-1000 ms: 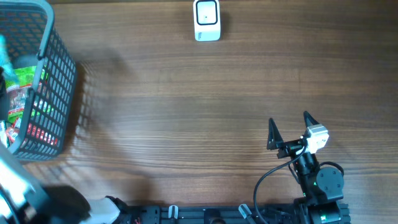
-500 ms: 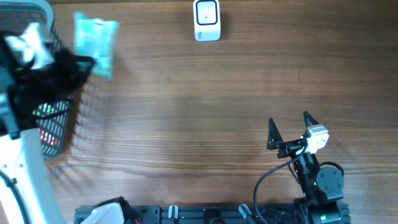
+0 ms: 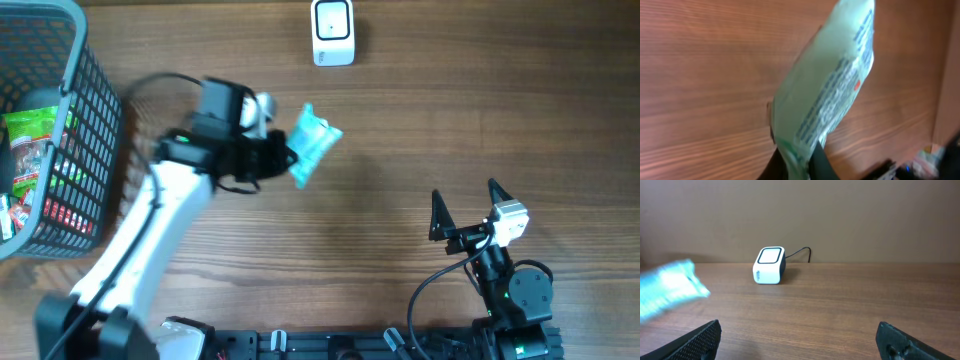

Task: Scan the item barcode
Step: 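Carry the pale green packet to table center and release it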

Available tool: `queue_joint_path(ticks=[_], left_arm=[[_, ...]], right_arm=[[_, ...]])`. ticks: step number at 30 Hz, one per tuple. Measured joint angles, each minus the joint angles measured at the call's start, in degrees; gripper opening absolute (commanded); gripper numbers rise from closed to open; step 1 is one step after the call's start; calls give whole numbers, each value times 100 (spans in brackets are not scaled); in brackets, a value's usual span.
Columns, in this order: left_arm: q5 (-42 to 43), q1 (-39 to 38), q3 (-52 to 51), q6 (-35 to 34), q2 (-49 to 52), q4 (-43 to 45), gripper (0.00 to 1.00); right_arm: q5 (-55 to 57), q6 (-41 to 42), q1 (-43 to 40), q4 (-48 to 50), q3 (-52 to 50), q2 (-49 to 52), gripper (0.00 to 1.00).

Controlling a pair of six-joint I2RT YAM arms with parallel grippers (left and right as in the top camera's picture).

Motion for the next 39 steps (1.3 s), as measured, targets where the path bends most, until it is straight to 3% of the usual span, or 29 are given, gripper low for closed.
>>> queue_joint_path(ticks=[4, 7, 8, 9, 10, 13, 16, 18, 19, 21, 22, 27, 35, 39], left_arm=[[-17, -511, -787, -535, 581, 1338, 7], [-48, -772, -931, -745, 1080, 1825, 17], [-52, -857, -946, -807, 1248, 1958, 27], [-50, -909, -949, -837, 1364, 2048, 53], [-50, -977, -949, -859, 1499, 2124, 68], [-46, -1064, -953, -929, 1663, 2157, 91], [44, -970, -804, -940, 1598, 1825, 100], [42, -791, -560, -901, 1478, 1427, 93], [39, -726, -463, -863, 1384, 1362, 69], [39, -634, -308, -800, 1139, 1357, 11], [37, -627, -256, -778, 1019, 1368, 4], [-101, -815, -168, -704, 940, 1226, 6], [-627, -1355, -168, -667, 1648, 844, 13], [-955, -1534, -168, -664, 1943, 822, 11]], right_arm=[[2, 0, 0, 0, 0, 0, 100], [0, 0, 0, 0, 0, 0, 100], [0, 0, 0, 0, 0, 0, 100], [0, 0, 0, 0, 0, 0, 100], [2, 0, 0, 0, 0, 0, 100], [0, 0, 0, 0, 0, 0, 100], [0, 0, 0, 0, 0, 0, 100], [0, 0, 0, 0, 0, 0, 100], [2, 0, 0, 0, 0, 0, 100], [2, 0, 0, 0, 0, 0, 100], [0, 0, 0, 0, 0, 0, 100], [0, 0, 0, 0, 0, 0, 100], [0, 0, 0, 0, 0, 0, 99], [0, 0, 0, 0, 0, 0, 100]])
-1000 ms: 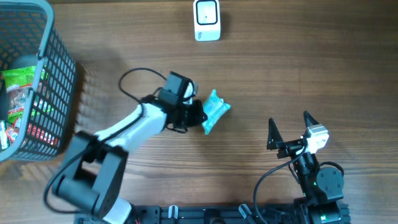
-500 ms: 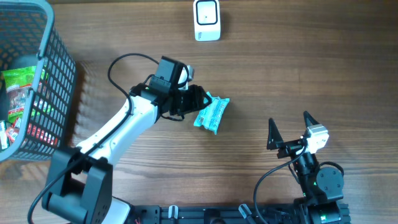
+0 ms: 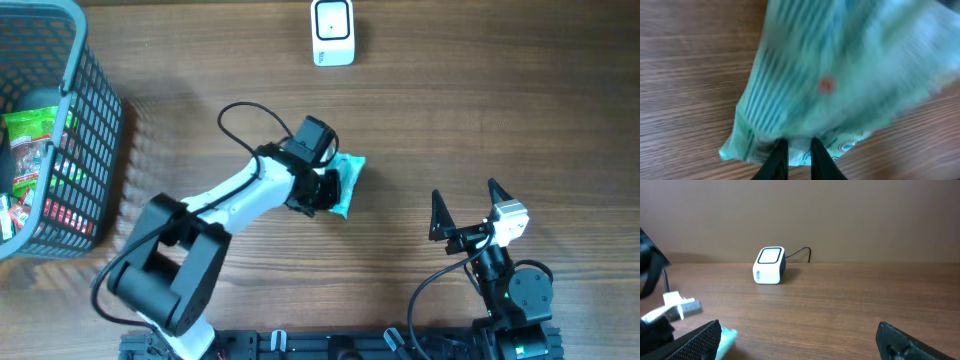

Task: Scan the item barcode
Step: 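Carry the pale green packet to table center and release it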

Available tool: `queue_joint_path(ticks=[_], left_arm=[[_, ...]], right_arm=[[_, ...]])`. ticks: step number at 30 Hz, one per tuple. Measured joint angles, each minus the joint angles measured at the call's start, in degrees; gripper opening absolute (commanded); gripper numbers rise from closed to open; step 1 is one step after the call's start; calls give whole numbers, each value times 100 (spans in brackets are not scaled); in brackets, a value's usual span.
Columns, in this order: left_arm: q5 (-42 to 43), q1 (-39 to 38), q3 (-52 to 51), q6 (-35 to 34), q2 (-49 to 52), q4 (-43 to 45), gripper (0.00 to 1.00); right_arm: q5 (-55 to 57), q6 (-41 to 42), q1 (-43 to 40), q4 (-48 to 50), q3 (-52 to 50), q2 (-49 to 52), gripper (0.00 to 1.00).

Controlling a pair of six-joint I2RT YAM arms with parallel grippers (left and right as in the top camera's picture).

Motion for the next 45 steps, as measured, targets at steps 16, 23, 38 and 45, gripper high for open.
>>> queue_joint_path(ticks=[16, 23, 38, 45], left_arm=[[-918, -170, 269, 20, -868, 15, 27], [-1537, -173, 201, 15, -400, -214, 21], [-1537, -181, 175, 44, -66, -179, 33], [-1561, 199, 345, 105, -66, -68, 19]], right_arm=[[2, 0, 0, 0, 0, 0, 100], [0, 0, 0, 0, 0, 0, 100], [0, 0, 0, 0, 0, 0, 100], [0, 0, 0, 0, 0, 0, 100]])
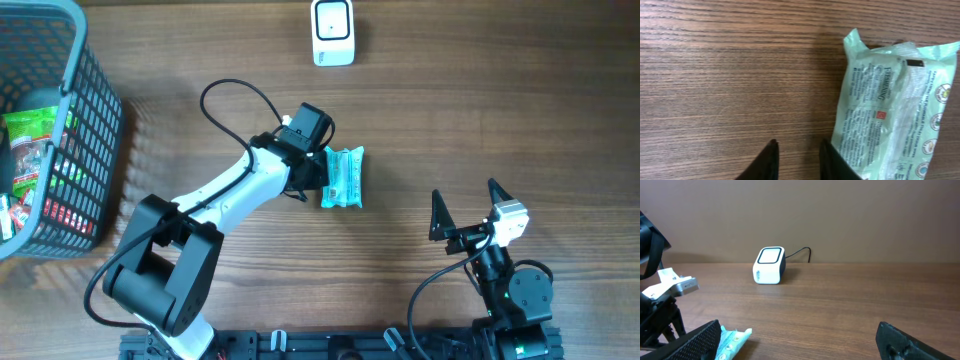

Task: Scan the item barcode
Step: 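Carry the pale green packet to table center and release it, then reach the left gripper back into the basket toward the green-red bag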

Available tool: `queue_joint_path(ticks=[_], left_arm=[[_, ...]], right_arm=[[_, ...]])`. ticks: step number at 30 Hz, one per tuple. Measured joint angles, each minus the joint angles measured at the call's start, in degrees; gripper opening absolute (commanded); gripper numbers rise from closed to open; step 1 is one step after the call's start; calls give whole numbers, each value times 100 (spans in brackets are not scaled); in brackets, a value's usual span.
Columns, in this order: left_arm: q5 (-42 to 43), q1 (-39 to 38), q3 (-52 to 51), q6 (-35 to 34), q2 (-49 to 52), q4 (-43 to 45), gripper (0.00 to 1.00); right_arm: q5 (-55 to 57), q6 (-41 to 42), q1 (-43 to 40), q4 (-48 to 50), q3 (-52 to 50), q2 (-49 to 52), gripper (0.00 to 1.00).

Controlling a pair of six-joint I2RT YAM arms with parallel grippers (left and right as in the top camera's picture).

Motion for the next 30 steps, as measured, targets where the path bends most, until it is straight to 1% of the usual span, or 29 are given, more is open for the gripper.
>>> queue_joint_path(ticks=[2, 5, 8, 10, 14, 25, 30], left_arm=[[0, 7, 0, 22, 0, 2, 17], [0, -28, 0, 22, 13, 20, 11], [-2, -118, 0, 26, 157, 76, 10], [0, -177, 0, 24, 319, 192, 4], [-4, -225, 52, 28, 509, 293, 4], [308, -223, 52, 37, 514, 743, 5], [328, -111, 52, 68, 514, 772, 5]], right_arm=[[0, 0, 0, 0, 0, 0, 100], [0, 0, 0, 0, 0, 0, 100], [0, 0, 0, 0, 0, 0, 100], [0, 0, 0, 0, 0, 0, 100], [0, 0, 0, 0, 0, 0, 100], [0, 0, 0, 0, 0, 0, 100], [0, 0, 0, 0, 0, 0, 100]])
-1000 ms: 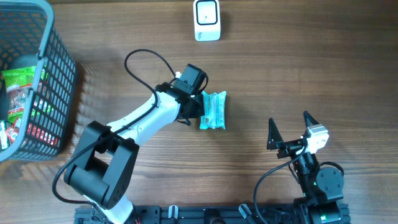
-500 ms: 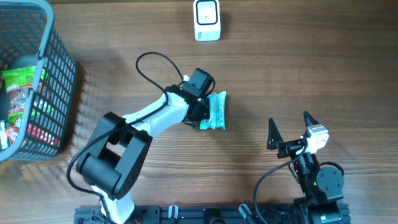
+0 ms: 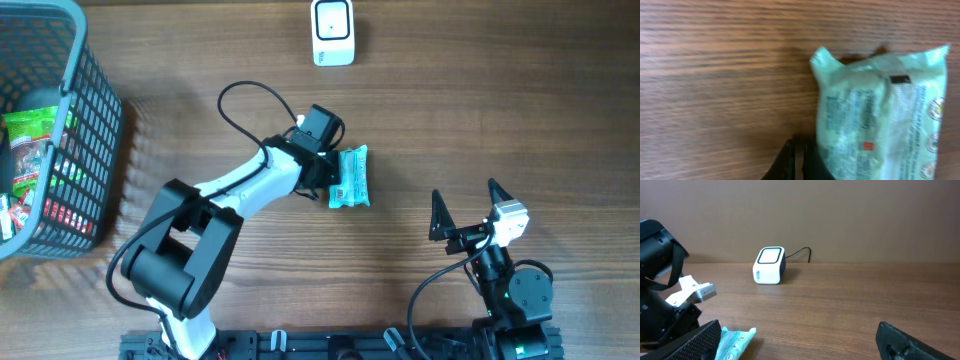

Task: Scan the item barcode
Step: 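Reach the left gripper back into the basket toward the green-red bag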

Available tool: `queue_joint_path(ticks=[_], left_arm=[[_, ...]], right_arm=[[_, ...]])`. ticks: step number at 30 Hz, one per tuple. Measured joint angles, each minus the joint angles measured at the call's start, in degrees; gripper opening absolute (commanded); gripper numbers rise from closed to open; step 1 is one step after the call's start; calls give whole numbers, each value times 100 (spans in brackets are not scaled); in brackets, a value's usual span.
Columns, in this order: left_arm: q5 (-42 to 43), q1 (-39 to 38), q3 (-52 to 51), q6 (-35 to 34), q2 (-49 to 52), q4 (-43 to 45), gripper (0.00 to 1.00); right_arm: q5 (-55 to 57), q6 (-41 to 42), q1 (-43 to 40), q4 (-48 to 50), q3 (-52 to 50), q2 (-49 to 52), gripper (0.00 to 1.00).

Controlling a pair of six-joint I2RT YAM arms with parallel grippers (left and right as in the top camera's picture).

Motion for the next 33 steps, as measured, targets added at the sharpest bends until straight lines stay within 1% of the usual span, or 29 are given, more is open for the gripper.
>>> queue_joint_path(ticks=[1, 5, 6, 7, 8, 9, 10, 12, 13, 15, 18, 20, 23, 24, 26, 29, 33], left_arm=[[-4, 68, 4, 39, -4, -50, 5], [-170, 501, 319, 225, -352, -883, 14], [-282, 719, 570, 280, -627, -1108, 30], [-372, 916, 809, 306, -898, -1207, 68], [-435, 1119, 1038, 350, -1145, -1272, 85], [-501, 1353, 1276, 382, -1443, -1290, 95], [-520, 1591, 1462, 393, -1711, -1281, 100], [-592, 2243, 1755, 413, -2299, -1182, 100], [-634, 2452, 1823, 420, -2470, -1137, 100], [-660, 3233, 1871, 431, -2916, -973, 100], [-717, 4168, 1871, 433, -3195, -890, 100], [-706, 5003, 1871, 472, -3261, -837, 100], [-730, 5928, 1869, 511, -3248, -807, 100], [-715, 6107, 1869, 544, -3246, -787, 100], [-304, 6749, 1869, 730, -3161, -728, 100], [125, 7226, 1987, 870, -2806, -918, 100], [361, 7528, 2310, 1152, -1893, -1342, 100]], right_arm=[[0, 0, 0, 0, 0, 0, 100], [0, 0, 0, 0, 0, 0, 100], [0, 0, 0, 0, 0, 0, 100], [0, 0, 0, 0, 0, 0, 100], [2, 0, 0, 0, 0, 0, 100], [2, 0, 0, 0, 0, 0, 100], [0, 0, 0, 0, 0, 0, 100], [0, 0, 0, 0, 0, 0, 100], [0, 0, 0, 0, 0, 0, 100], [0, 0, 0, 0, 0, 0, 99], [0, 0, 0, 0, 0, 0, 100], [0, 0, 0, 0, 0, 0, 100], [2, 0, 0, 0, 0, 0, 100], [0, 0, 0, 0, 0, 0, 100], [0, 0, 0, 2, 0, 0, 100], [0, 0, 0, 0, 0, 0, 100], [0, 0, 0, 0, 0, 0, 100]])
